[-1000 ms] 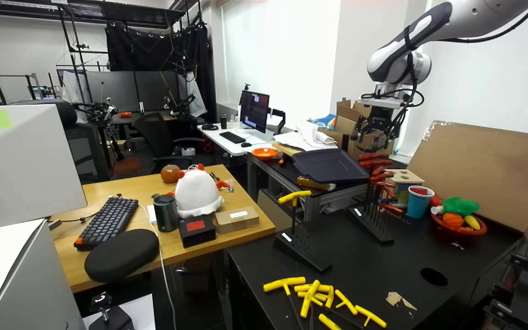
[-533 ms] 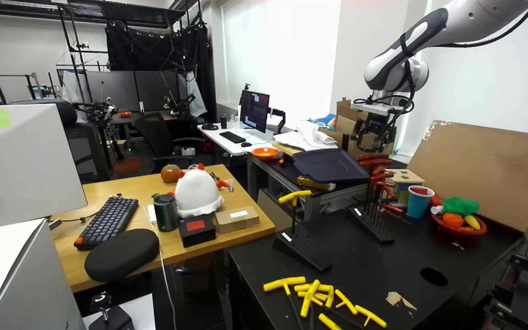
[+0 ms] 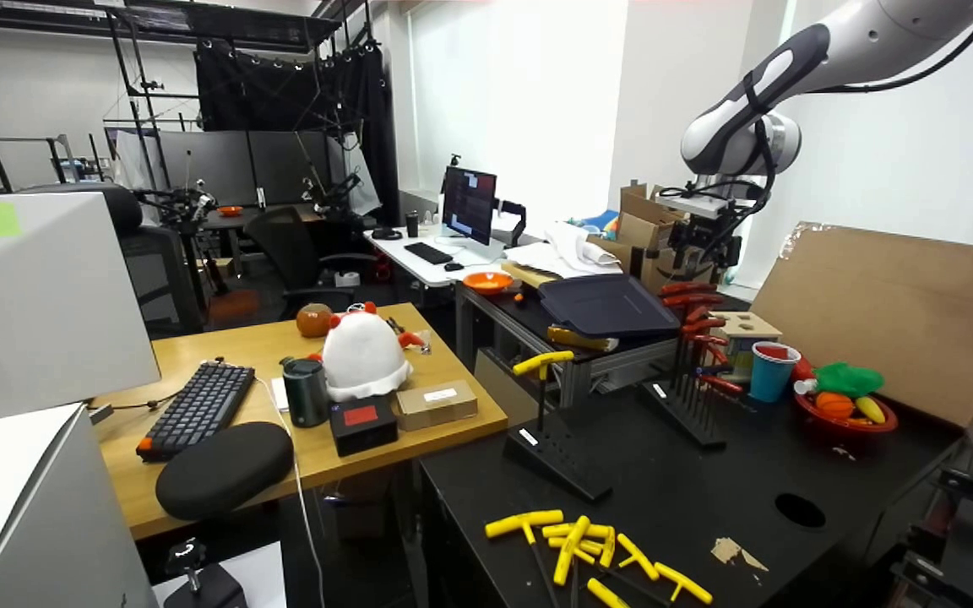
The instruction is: Remove the longest red wrench from the holder and place it on the table
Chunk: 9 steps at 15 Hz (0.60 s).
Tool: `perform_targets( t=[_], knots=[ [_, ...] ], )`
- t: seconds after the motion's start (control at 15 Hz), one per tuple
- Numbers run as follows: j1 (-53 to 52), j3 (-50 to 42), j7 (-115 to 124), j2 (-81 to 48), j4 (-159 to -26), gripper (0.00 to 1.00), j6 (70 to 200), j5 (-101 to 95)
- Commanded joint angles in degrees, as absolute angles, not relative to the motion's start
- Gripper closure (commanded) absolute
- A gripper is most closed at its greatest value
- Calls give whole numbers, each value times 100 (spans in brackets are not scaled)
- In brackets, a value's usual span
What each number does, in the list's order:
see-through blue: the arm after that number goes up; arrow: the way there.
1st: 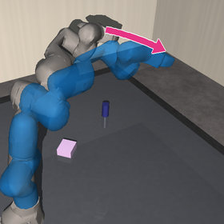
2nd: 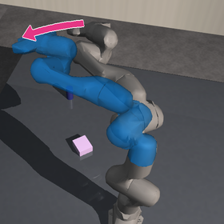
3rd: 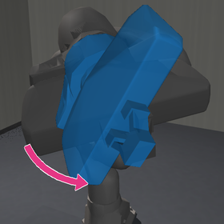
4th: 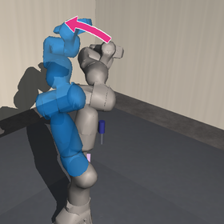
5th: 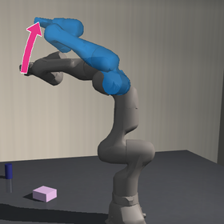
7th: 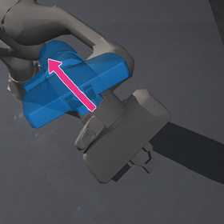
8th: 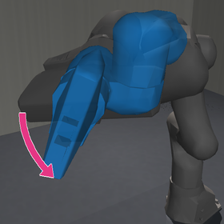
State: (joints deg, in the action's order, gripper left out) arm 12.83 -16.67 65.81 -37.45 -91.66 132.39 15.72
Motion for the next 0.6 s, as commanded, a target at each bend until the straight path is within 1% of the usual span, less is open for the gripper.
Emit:
perform_targets(
  t=[0.0,0.53],
  knots=[
    [1208,-1702,6823,-3560,-9419,0,13343,1438],
    [1085,-1715,7062,-3669,-9385,0,13287,1224]
  ],
)
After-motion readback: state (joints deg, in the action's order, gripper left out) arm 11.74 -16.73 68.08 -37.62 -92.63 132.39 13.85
